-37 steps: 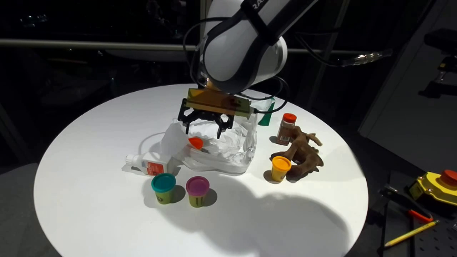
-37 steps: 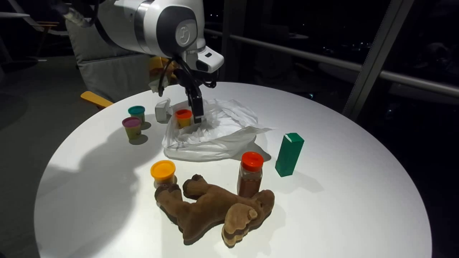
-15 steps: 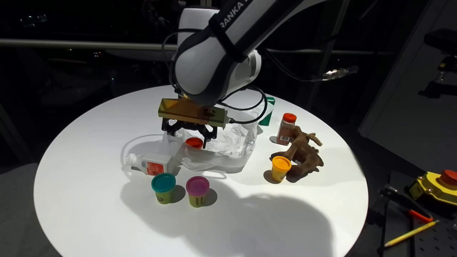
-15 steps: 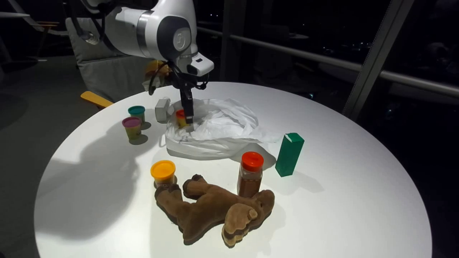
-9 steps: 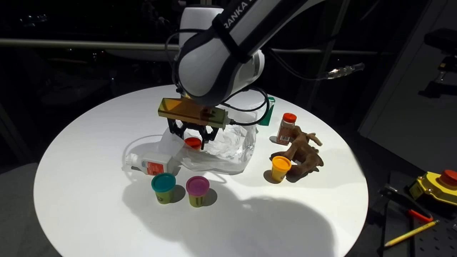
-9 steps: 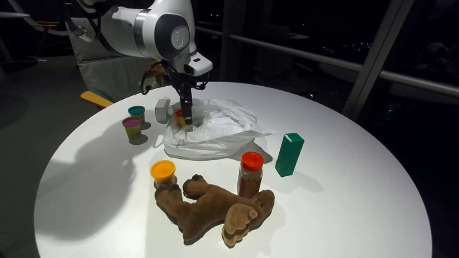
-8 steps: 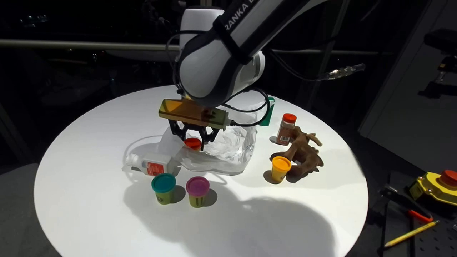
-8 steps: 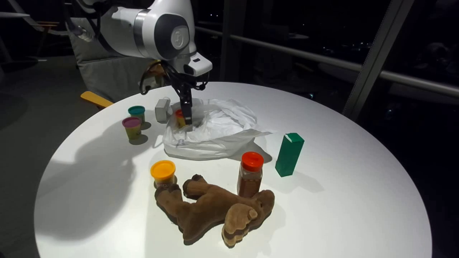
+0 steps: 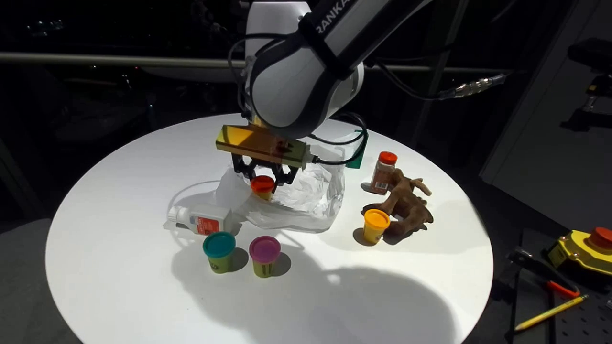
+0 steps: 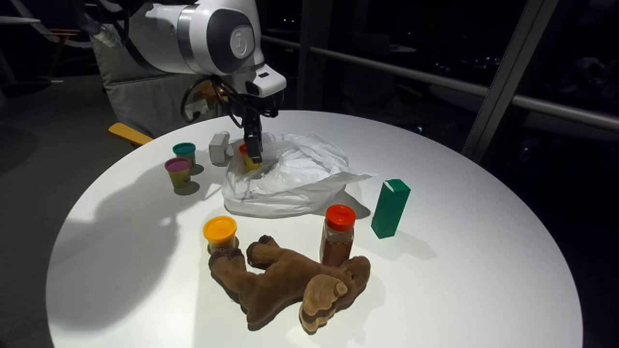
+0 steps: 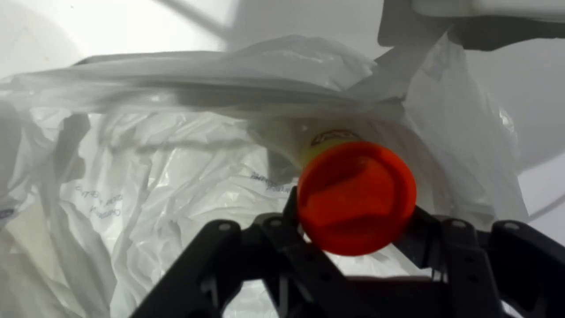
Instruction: Remove the objects from the plastic and put them on the table
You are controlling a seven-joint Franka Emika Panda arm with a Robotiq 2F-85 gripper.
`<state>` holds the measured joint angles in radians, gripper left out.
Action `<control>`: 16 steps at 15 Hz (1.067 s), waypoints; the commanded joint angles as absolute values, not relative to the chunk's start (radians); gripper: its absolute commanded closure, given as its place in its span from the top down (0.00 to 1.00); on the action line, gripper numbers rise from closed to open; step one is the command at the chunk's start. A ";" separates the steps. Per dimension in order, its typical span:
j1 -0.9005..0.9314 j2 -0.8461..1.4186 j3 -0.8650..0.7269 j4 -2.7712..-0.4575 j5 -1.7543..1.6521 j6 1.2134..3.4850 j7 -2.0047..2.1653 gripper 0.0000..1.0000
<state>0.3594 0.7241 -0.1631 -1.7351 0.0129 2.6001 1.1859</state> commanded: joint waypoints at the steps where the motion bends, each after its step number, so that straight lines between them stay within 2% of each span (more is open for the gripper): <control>1: 0.406 0.613 -0.227 -1.816 -0.064 2.619 1.295 0.21; 8: 0.411 0.405 -0.243 -2.018 -0.236 2.616 1.391 0.21; 16: 0.364 0.199 -0.094 -2.377 -0.344 2.671 1.314 0.21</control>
